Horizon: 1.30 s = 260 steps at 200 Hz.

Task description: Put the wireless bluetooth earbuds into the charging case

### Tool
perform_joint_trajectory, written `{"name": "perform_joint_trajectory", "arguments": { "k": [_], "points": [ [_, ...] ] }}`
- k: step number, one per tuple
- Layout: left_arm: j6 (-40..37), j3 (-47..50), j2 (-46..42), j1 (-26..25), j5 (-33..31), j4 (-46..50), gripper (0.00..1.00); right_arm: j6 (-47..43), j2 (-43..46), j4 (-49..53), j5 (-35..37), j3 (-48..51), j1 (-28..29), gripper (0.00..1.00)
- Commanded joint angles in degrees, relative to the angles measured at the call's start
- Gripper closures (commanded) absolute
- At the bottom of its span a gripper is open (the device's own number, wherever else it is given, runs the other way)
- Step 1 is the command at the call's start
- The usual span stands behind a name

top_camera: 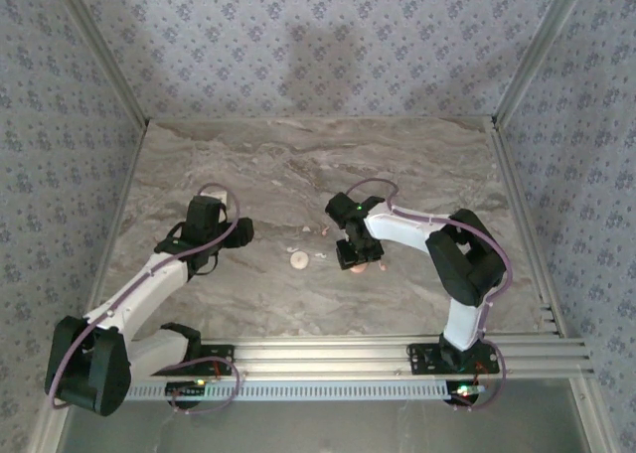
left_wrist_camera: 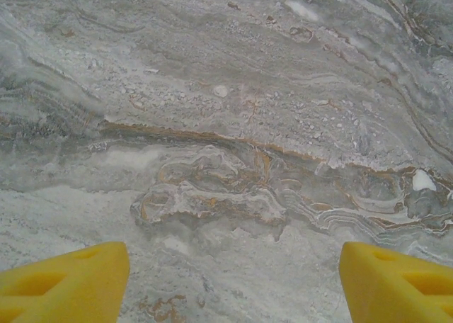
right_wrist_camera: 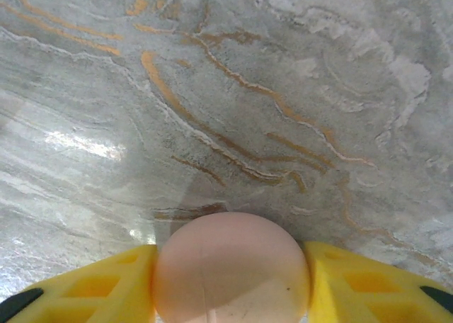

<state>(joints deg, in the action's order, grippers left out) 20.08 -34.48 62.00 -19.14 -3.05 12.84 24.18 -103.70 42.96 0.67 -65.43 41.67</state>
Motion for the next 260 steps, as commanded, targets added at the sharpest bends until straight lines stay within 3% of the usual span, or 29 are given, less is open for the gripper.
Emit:
{"name": "perform_joint_trajectory", "arguments": {
  "k": [1, 40, 69, 108, 147, 173, 207, 260],
  "points": [
    [0.1, 0.9, -2.3, -0.3, -0.5, -0.6, 0.23, 0.2, -0.1, 0.9, -0.2, -0.1, 0.3, 0.53],
    [-1.8, 4.4, -5.7, -0.7, 3.7, -8.1, 0.25, 2.6, 7.5, -8.0, -4.6, 4.8, -0.5, 0.53],
    [-3.2, 10.2, -8.6, -2.8, 7.4, -22.3, 0.29, 8.6, 15.9, -28.9, -13.1, 12.9, -2.9, 0.53],
    [-9.9, 19.1, -8.3, -8.9, 7.5, -47.6, 0.32, 22.4, 22.6, -57.1, -19.6, 22.2, -4.3, 0.52],
    [-18.0, 18.3, -3.2, -14.1, 11.1, -55.2, 0.38, 31.5, 24.0, -72.4, -18.0, 26.1, -4.2, 0.51],
    [-23.1, 19.8, -0.2, -18.3, 12.8, -63.6, 0.38, 34.3, 23.9, -78.3, -17.8, 26.5, -3.7, 0.51],
    [-27.2, 19.1, 0.6, -21.9, 13.6, -64.7, 0.38, 34.9, 24.4, -79.2, -17.6, 25.5, -2.5, 0.51],
    [-25.3, 18.7, 0.6, -23.2, 9.9, -67.4, 0.38, 35.7, 25.4, -79.4, -16.7, 26.7, 0.0, 0.5]
  ]
}}
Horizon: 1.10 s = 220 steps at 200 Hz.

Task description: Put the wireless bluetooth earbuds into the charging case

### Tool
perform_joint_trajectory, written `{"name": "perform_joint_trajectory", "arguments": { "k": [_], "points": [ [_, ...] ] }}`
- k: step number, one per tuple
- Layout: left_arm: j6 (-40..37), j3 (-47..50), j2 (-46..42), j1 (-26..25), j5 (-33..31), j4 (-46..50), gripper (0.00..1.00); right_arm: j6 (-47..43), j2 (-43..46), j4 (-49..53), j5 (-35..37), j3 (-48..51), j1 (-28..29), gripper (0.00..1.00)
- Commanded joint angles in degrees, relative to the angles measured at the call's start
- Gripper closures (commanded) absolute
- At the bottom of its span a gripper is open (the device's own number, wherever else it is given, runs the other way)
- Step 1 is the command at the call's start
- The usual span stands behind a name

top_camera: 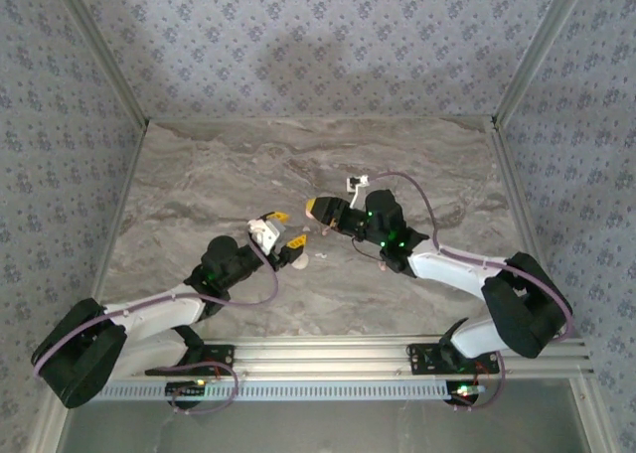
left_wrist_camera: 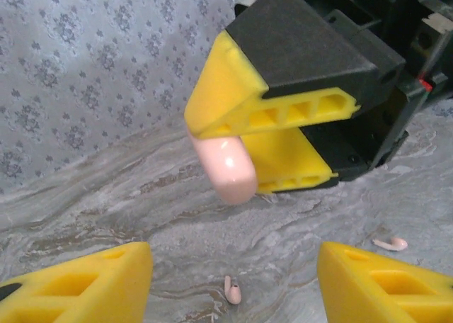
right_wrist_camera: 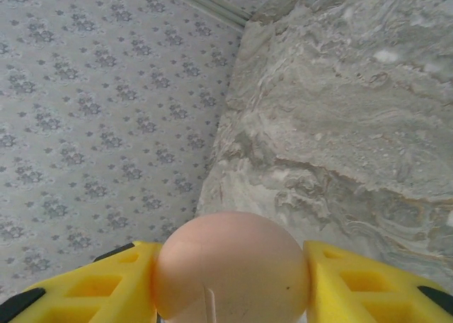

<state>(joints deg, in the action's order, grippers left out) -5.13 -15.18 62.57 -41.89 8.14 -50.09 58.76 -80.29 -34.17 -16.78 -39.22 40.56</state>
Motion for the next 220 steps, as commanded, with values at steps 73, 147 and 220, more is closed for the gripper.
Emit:
{"name": "perform_joint_trajectory", "arguments": {
  "k": [73, 147, 220],
  "points": [
    [3.4, -2.7, 3.1, -1.0, -1.8, -6.4, 0.39, -0.1, 4.3, -0.5, 2.4, 0.7, 4.3, 0.5],
    [4.5, -3.5, 4.6, -2.0, -1.9, -8.3, 0.43, -0.3, 3.9, -0.5, 3.1, 1.4, 5.3, 0.49],
    [4.9, -4.5, 5.3, -2.0, -2.7, -8.5, 0.47, -0.1, 3.0, -0.9, 1.8, 0.8, 5.8, 0.49]
  ]
}}
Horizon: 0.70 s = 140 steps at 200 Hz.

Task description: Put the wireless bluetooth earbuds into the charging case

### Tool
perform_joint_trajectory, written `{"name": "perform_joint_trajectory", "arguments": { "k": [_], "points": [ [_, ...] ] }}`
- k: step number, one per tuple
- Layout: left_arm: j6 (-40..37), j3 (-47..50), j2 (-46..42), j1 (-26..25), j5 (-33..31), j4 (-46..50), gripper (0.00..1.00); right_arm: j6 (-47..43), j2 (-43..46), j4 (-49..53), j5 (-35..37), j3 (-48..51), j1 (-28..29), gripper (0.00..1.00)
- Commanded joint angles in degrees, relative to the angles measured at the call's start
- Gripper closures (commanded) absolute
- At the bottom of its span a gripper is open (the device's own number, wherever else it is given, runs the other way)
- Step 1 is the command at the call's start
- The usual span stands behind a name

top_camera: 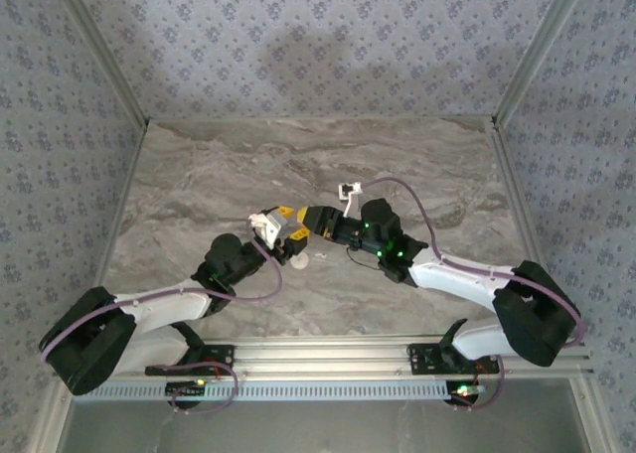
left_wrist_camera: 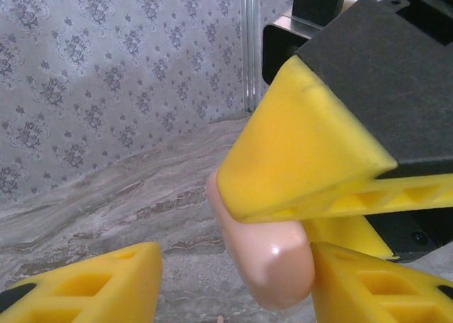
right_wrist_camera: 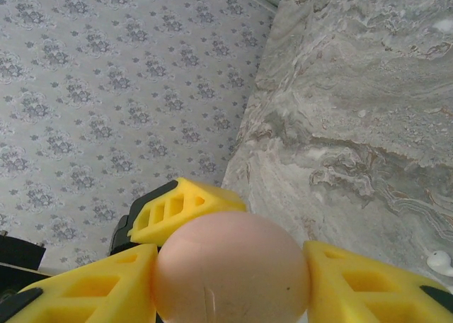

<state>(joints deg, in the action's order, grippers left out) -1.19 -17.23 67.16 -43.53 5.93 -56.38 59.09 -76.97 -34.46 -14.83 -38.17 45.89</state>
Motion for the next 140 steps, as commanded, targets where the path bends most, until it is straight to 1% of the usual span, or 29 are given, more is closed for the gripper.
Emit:
{"name": "perform_joint_trajectory", "arguments": {
  "k": [1, 18, 53, 99, 106, 118, 133, 140],
  "points": [
    [0.9, -2.4, 0.7, -0.4, -0.5, -2.2, 0.47, -0.4, -0.2, -0.6, -0.2, -0.2, 0.5, 0.49],
    [1.0, -2.5, 0.7, -0.4, -0.7, -1.9, 0.51, -0.4, -0.5, -0.5, -0.5, -0.4, 0.6, 0.49],
    [1.2, -3.6, -0.1, -0.3, -0.5, 0.9, 0.52, -0.5, -1.0, -0.5, -0.8, -0.4, 0.8, 0.49],
    [0.9, -3.7, -2.3, -0.3, -0.8, 3.5, 0.6, -0.7, -1.1, -0.2, -0.6, -0.3, 1.0, 0.49],
    [0.4, -3.9, -2.8, -0.4, -0.8, 5.1, 0.68, -0.9, -1.1, 0.2, -0.6, -0.3, 1.0, 0.49],
    [-0.6, -4.8, -3.6, -0.4, -0.8, 8.9, 0.73, -1.6, -1.0, 1.2, -0.5, -0.5, 1.0, 0.49],
    [-2.2, -5.6, -4.5, -0.4, -0.4, 13.2, 0.76, -3.1, -0.7, 2.2, -0.2, -0.5, 1.0, 0.47],
    [-3.0, -5.8, -5.0, -0.3, 0.1, 14.8, 0.79, -3.8, -0.3, 2.7, 0.1, -0.4, 0.8, 0.45]
  ]
}}
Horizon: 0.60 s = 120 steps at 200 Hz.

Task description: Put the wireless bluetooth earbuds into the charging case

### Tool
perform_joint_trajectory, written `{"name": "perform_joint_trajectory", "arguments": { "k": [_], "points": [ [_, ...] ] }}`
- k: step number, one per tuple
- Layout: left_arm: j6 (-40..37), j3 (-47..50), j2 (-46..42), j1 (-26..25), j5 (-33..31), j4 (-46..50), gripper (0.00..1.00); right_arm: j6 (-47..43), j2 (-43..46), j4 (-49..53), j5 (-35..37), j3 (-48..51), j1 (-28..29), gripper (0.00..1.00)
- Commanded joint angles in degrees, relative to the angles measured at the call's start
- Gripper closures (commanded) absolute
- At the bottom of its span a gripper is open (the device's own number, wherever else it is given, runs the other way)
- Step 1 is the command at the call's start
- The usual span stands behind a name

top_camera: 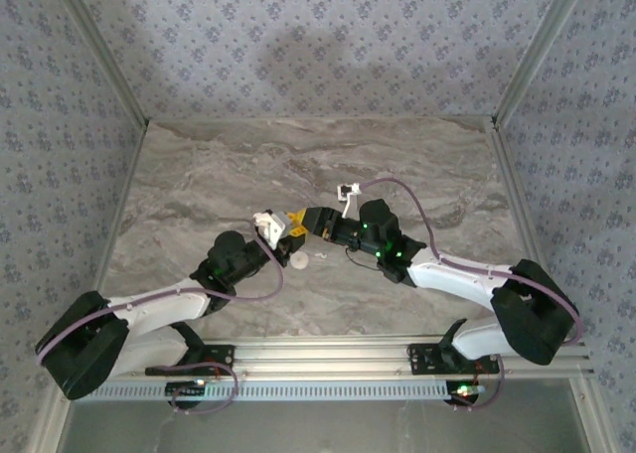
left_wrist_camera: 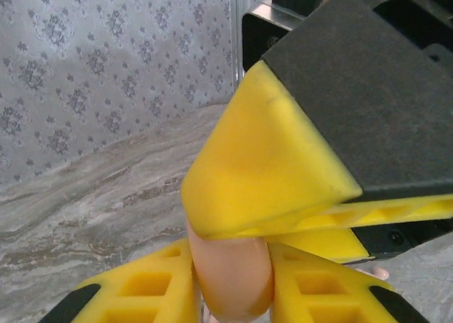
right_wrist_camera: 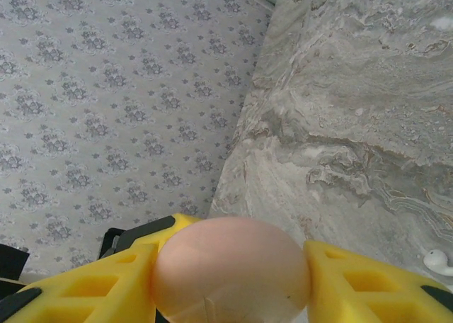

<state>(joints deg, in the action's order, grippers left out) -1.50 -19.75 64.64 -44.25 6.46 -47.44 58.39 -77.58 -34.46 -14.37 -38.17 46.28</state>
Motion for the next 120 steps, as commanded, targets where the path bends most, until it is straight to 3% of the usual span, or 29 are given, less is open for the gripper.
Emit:
{"name": "perform_joint_trajectory", "arguments": {
  "k": [1, 20, 47, 87, 120],
  "points": [
    [-2.8, -3.3, -2.6, 0.5, -0.4, 6.1, 0.79, -3.3, 0.4, 2.7, -0.3, -0.4, 0.4, 0.44],
    [-5.0, -3.8, -4.3, 0.5, 0.6, 10.8, 0.82, -7.6, 2.7, 3.5, -0.2, 0.2, 0.2, 0.32],
    [-7.4, -5.2, -5.7, 1.4, 5.0, 17.9, 0.83, -17.4, 7.5, 11.5, 0.0, -1.0, -1.2, 0.28],
    [-11.9, -9.4, -5.3, 2.2, 13.2, 29.8, 0.85, -44.0, 16.2, 27.4, -2.3, -3.3, -4.2, 0.36],
    [-15.0, -11.9, -4.7, 2.6, 21.9, 35.5, 0.85, -68.2, 20.2, 39.8, -8.4, -5.6, -6.6, 0.37]
  ]
}}
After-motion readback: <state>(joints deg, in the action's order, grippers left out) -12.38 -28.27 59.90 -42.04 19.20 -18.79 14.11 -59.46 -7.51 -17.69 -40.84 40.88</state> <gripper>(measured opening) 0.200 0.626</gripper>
